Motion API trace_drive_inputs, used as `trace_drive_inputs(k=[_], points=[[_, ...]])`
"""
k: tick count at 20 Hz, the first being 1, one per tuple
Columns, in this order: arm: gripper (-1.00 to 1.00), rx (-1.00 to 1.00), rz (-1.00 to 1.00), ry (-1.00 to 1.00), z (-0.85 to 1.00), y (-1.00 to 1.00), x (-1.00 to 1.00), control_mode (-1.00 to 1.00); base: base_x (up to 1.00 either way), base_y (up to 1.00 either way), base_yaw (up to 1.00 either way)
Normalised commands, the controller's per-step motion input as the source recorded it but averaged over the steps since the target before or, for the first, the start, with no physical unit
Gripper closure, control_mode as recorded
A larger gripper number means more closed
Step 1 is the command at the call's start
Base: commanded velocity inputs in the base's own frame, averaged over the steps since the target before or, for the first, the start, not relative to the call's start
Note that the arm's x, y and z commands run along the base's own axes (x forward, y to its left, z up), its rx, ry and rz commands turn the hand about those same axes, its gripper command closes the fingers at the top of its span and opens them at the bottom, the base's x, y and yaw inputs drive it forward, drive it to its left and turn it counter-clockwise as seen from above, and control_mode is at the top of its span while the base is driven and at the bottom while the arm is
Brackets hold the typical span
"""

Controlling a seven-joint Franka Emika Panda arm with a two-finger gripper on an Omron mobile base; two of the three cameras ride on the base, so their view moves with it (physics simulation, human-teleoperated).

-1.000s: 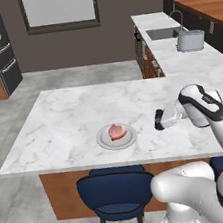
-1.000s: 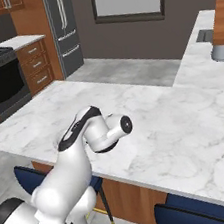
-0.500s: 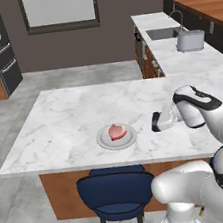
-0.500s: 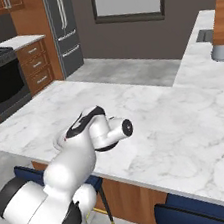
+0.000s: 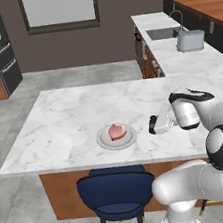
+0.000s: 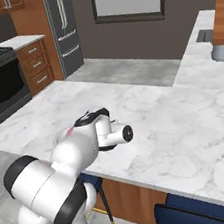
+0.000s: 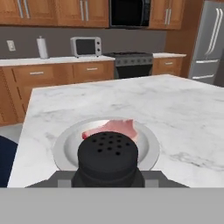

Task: Retrieve the shaker from the cabinet and place it next the steak on a plate on the dining table.

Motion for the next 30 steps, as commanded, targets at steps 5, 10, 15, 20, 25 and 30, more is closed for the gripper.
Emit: trace_drive_inputs(k=[5, 10, 15, 20, 25, 30], points=[[1.0, 0.0, 0.01, 0.0, -0.27, 0.0, 0.19, -1.0, 0.0, 0.0, 0.0], [1.0, 0.0, 0.01, 0.0, -0.26, 0.0, 0.19, -1.0, 0.0, 0.0, 0.0], [1.0, 0.0, 0.02, 0.0, -0.24, 0.0, 0.17, -1.0, 0.0, 0.0, 0.0], [1.0, 0.0, 0.02, 0.0, -0.23, 0.0, 0.1, -1.0, 0.0, 0.0, 0.0], [1.0, 0.0, 0.02, 0.0, -0.21, 0.0, 0.06, -1.0, 0.0, 0.0, 0.0], [1.0, 0.0, 0.01, 0.0, -0.19, 0.0, 0.13, -1.0, 0.0, 0.0, 0.0]])
